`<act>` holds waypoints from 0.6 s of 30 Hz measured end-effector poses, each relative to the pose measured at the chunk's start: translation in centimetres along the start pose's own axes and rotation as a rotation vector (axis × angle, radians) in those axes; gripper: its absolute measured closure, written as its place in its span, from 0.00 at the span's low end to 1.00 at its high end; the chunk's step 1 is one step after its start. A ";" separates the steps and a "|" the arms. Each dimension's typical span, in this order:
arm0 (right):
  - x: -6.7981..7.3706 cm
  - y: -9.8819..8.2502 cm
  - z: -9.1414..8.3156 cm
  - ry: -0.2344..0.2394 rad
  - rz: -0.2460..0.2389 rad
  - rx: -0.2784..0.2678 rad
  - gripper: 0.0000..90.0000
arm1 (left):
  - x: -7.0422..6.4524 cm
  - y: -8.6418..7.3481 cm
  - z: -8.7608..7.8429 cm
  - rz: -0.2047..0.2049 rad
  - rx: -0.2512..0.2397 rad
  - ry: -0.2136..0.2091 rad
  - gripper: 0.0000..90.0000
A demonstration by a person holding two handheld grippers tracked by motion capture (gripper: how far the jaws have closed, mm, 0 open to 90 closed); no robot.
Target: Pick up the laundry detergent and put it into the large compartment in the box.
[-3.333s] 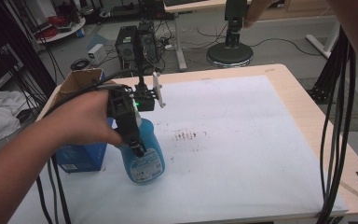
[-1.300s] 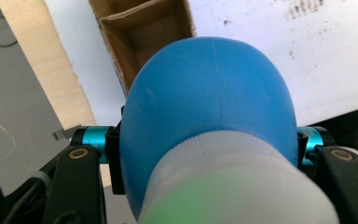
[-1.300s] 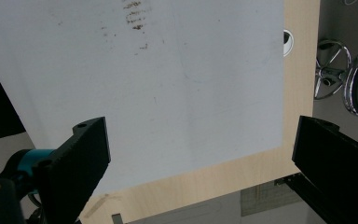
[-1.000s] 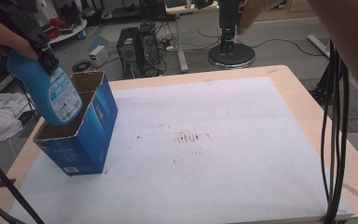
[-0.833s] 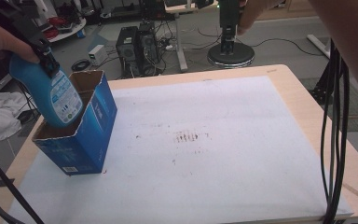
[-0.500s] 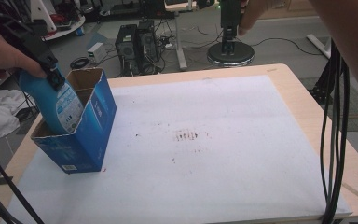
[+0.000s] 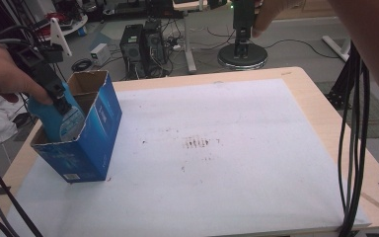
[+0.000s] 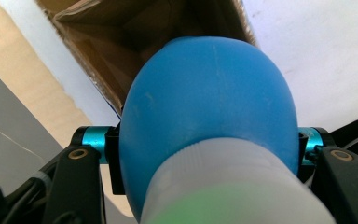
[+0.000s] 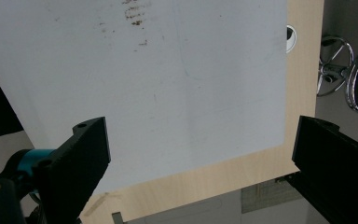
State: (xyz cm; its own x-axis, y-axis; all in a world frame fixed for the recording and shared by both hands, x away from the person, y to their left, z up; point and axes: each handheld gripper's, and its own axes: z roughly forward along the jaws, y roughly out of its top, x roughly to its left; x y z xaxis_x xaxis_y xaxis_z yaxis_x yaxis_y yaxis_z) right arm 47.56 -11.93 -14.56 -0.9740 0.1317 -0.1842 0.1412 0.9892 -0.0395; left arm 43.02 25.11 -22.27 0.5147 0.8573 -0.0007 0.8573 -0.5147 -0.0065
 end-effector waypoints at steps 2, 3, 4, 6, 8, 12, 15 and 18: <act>0.0 0.0 0.1 -0.001 -0.006 0.000 0.03 | 0.1 0.0 0.5 0.030 0.002 -0.010 0.43; 0.0 0.0 0.1 -0.001 0.000 -0.001 0.03 | 0.1 -0.1 0.7 0.044 -0.001 -0.014 0.43; 0.0 0.0 0.1 0.000 0.002 0.001 0.03 | 0.1 -0.1 0.9 0.055 0.002 -0.014 0.43; 0.1 0.0 0.2 0.000 0.002 0.003 0.03 | 0.0 -0.1 1.3 0.083 0.006 -0.013 0.43; 0.0 0.0 0.2 0.002 0.000 0.001 0.03 | 0.0 -0.1 1.7 0.132 0.010 -0.011 0.43; 0.1 0.1 0.2 0.003 0.005 0.006 0.03 | -0.3 0.1 2.2 0.210 0.006 -0.003 0.43; 0.2 0.1 0.2 0.001 0.003 0.004 0.03 | -0.6 0.2 2.8 0.275 0.005 0.004 0.43; 0.3 0.1 0.3 0.004 0.005 0.006 0.03 | -0.7 0.3 3.3 0.331 0.013 0.005 0.43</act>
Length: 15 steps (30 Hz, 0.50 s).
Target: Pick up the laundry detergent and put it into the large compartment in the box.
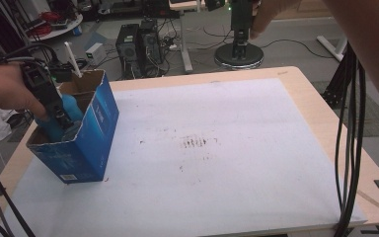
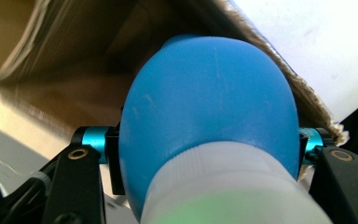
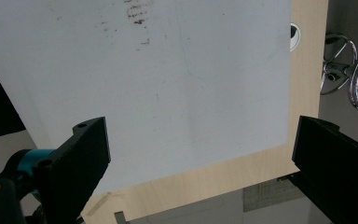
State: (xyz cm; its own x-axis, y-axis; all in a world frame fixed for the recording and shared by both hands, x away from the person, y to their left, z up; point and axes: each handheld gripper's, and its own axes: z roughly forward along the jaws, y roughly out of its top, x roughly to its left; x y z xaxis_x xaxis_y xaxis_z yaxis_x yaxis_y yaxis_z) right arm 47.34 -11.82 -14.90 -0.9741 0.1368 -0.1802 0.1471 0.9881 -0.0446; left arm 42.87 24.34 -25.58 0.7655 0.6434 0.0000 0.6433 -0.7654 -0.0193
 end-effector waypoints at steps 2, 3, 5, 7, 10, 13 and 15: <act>0.0 0.0 0.1 0.000 0.001 0.002 0.03 | 0.0 0.1 0.4 0.036 0.004 0.001 0.43; 0.0 -0.1 0.1 -0.001 -0.002 -0.001 0.03 | 0.0 0.2 0.6 0.048 0.010 0.002 0.43; 0.0 -0.1 0.1 0.002 0.005 0.001 0.03 | -0.2 0.3 1.0 0.091 0.015 0.006 0.43; 0.0 -0.1 0.2 0.003 0.005 0.001 0.03 | -0.2 0.3 1.0 0.091 0.015 0.006 0.43; 0.0 -0.2 0.3 0.006 0.005 0.001 0.03 | -0.2 0.6 2.0 0.107 0.031 0.005 0.43; 0.0 -0.2 0.5 0.010 0.002 0.003 0.03 | 0.0 0.6 2.6 0.117 0.041 0.013 0.42; 0.0 -0.2 0.6 0.010 0.006 0.001 0.03 | 0.1 0.6 2.7 0.117 0.052 0.018 0.42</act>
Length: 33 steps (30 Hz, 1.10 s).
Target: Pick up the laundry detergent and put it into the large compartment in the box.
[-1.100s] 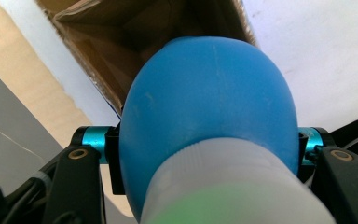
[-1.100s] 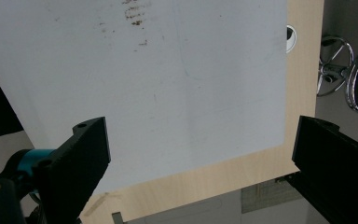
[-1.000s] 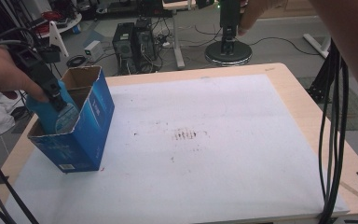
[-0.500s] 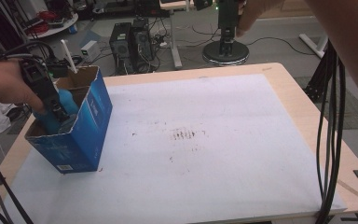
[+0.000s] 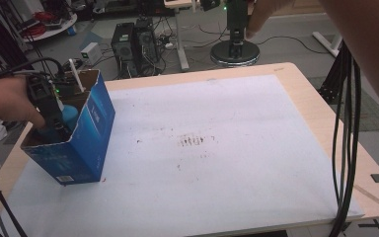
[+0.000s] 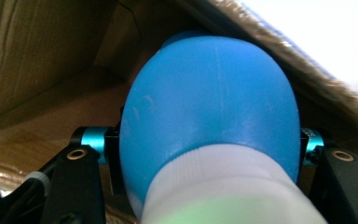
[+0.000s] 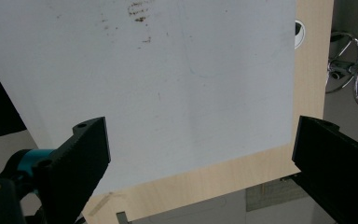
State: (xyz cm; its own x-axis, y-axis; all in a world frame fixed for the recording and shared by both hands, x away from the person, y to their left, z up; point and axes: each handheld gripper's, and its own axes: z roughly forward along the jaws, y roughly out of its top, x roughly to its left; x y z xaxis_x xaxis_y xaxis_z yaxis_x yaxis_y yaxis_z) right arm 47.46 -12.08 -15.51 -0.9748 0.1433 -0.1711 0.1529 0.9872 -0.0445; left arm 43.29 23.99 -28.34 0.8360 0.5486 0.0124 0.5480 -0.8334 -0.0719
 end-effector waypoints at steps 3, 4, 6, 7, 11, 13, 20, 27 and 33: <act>-0.1 -0.1 0.2 0.004 0.004 0.001 0.03 | 0.3 -0.2 -0.2 -0.002 -0.046 -0.011 0.42; -0.2 -0.1 0.3 0.003 -0.001 0.002 0.03 | 0.3 -0.2 -0.2 -0.001 -0.040 -0.015 0.42; -0.2 -0.1 0.3 0.005 0.007 0.005 0.03 | 0.3 -0.2 -0.2 0.000 -0.036 -0.014 0.42; -0.3 -0.1 0.4 0.006 0.003 0.006 0.03 | 0.3 -0.2 -0.2 0.001 -0.036 -0.015 0.42; -0.4 0.1 0.5 0.010 -0.001 -0.003 0.03 | 0.3 -0.2 -0.2 0.001 -0.035 -0.015 0.42; -0.4 0.3 0.6 0.009 -0.006 -0.002 0.03 | 0.3 -0.2 -0.2 -0.002 -0.035 -0.015 0.42; -0.2 0.3 0.7 0.011 0.000 -0.004 0.03 | 0.2 -0.1 -0.2 -0.007 -0.032 -0.012 0.42; -0.3 0.0 0.9 0.010 0.000 -0.008 0.03 | 0.0 0.0 -0.8 -0.002 -0.050 -0.002 0.41; -0.3 -0.1 0.7 0.011 -0.002 -0.012 0.03 | -0.2 0.1 -1.7 0.005 -0.057 0.009 0.38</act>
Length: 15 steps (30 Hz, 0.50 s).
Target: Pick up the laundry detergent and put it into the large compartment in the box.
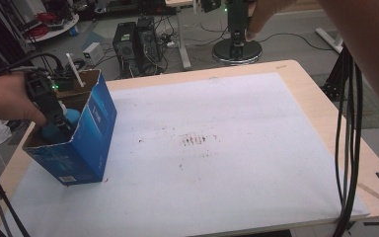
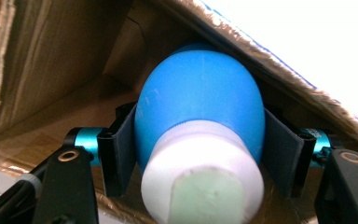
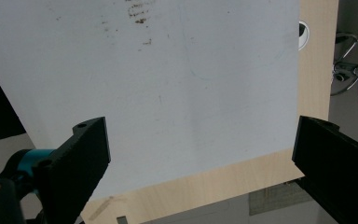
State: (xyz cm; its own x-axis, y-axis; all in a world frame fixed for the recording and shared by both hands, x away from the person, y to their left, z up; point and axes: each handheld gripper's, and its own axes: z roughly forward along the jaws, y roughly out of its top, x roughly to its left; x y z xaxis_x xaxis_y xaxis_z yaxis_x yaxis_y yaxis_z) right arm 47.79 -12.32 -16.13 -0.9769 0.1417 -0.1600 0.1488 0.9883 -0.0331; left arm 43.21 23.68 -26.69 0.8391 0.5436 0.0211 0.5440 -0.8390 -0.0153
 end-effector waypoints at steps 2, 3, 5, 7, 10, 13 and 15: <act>0.1 0.0 0.0 -0.001 0.008 0.001 0.03 | -0.1 0.0 -0.2 -0.001 -0.008 0.001 0.37; 0.1 0.0 -0.1 -0.001 0.008 0.000 0.03 | -0.2 0.0 -0.3 0.000 -0.009 0.003 0.37; 0.1 -0.1 -0.1 -0.001 0.003 -0.002 0.03 | -0.2 0.0 -0.6 0.002 -0.009 0.006 0.37; 0.1 -0.1 -0.1 -0.002 0.000 -0.004 0.03 | -0.3 0.0 -0.9 0.002 -0.010 0.010 0.36; 0.2 -0.1 -0.2 -0.004 0.004 -0.006 0.03 | -0.4 -0.1 -1.3 0.004 -0.017 0.014 0.35; 0.2 -0.2 -0.2 -0.003 0.001 -0.005 0.03 | -0.6 -0.2 -1.7 0.009 -0.019 0.011 0.34; 0.2 -0.2 -0.2 -0.004 0.000 -0.006 0.03 | -0.7 -0.3 -2.0 0.011 -0.022 0.010 0.34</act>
State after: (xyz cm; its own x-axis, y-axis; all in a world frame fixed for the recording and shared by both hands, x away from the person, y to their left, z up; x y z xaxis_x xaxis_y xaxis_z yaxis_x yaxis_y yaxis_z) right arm 47.54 -12.45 -15.96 -0.9762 0.1416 -0.1641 0.1479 0.9886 -0.0269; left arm 42.46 23.51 -24.69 0.8449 0.5339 0.0316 0.5340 -0.8454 0.0068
